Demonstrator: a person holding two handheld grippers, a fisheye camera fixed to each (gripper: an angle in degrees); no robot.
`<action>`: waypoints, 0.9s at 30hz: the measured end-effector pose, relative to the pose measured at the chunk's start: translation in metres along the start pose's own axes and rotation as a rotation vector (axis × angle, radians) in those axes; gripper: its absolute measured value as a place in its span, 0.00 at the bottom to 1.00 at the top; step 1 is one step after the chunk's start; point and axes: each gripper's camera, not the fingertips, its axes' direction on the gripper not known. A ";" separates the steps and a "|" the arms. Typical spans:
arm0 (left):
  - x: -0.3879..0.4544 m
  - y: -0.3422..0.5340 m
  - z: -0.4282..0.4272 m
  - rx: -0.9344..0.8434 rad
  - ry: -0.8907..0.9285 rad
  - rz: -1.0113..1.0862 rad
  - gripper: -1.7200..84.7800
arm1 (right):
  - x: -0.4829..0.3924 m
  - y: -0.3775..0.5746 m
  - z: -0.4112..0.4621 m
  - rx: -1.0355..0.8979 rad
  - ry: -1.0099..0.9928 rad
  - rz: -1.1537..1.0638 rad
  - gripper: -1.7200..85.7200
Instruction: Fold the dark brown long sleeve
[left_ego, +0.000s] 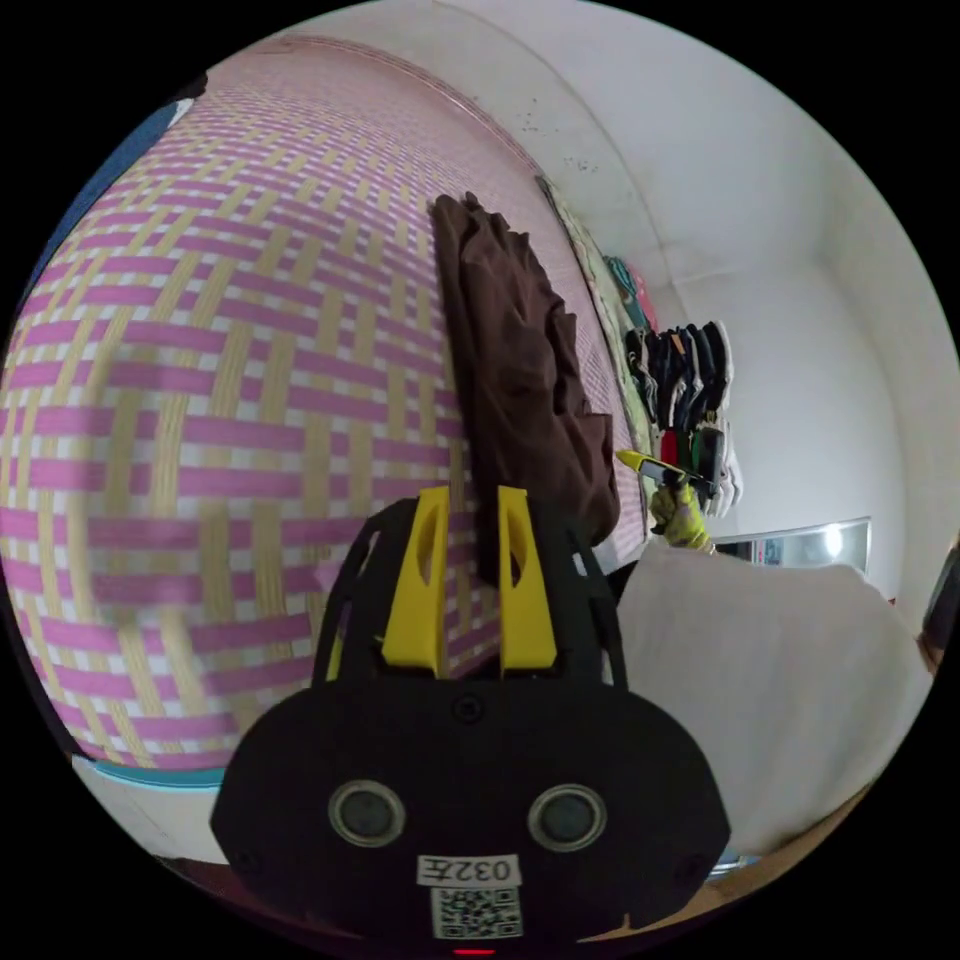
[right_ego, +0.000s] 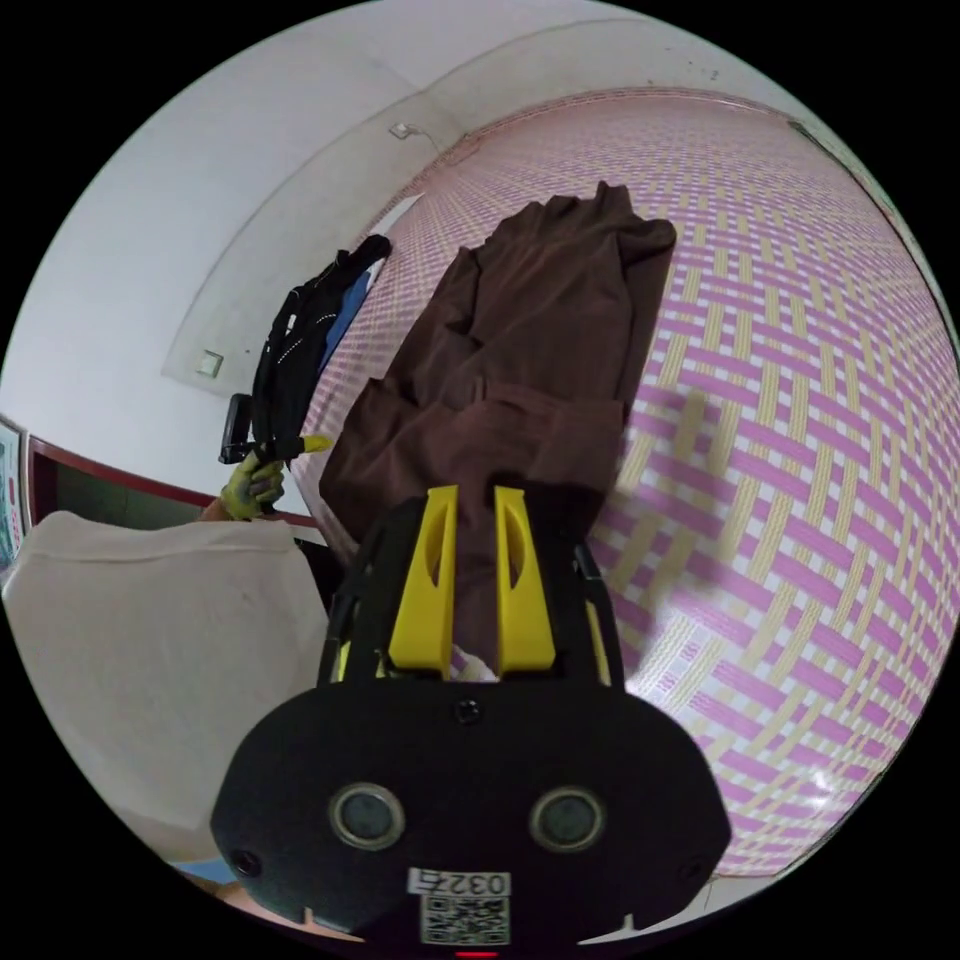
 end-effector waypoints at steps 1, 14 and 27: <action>-0.004 -0.017 0.008 -0.005 0.021 -0.007 0.08 | 0.001 -0.013 0.002 -0.014 0.010 -0.006 0.10; -0.061 -0.090 0.049 -0.026 0.058 -0.135 0.00 | 0.073 -0.068 0.030 -0.067 -0.162 0.122 0.06; -0.065 -0.309 0.059 0.072 0.056 -0.036 0.08 | 0.164 -0.217 -0.035 0.176 -0.186 0.190 0.10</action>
